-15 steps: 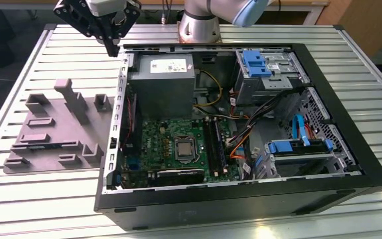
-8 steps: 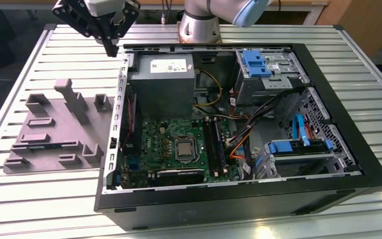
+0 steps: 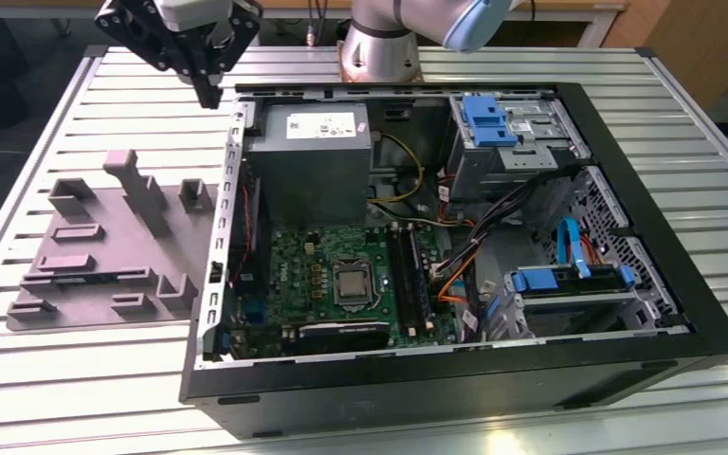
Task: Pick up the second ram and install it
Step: 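Reach for the second ram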
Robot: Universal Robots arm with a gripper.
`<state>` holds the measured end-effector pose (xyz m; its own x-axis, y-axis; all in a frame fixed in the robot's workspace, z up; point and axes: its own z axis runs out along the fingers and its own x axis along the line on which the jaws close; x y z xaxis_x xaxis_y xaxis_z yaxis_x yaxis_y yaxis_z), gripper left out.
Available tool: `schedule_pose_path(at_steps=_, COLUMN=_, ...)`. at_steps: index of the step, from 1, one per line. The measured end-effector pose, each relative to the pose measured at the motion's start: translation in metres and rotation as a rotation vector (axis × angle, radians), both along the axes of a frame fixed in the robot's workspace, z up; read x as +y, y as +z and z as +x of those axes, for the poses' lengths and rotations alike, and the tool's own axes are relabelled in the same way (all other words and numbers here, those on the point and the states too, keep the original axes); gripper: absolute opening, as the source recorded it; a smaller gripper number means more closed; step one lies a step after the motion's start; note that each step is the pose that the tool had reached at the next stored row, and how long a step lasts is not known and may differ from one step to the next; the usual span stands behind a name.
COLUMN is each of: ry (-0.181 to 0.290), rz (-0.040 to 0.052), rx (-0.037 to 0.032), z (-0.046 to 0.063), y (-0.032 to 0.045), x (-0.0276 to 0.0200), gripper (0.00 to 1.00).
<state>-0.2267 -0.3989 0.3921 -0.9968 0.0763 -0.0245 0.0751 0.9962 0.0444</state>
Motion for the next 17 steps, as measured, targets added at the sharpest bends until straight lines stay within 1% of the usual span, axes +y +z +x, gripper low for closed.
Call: schedule_pose_path(at_steps=17, ry=0.0, rz=0.0, rx=0.0, z=-0.012, y=-0.0002, x=0.0, gripper=0.11)
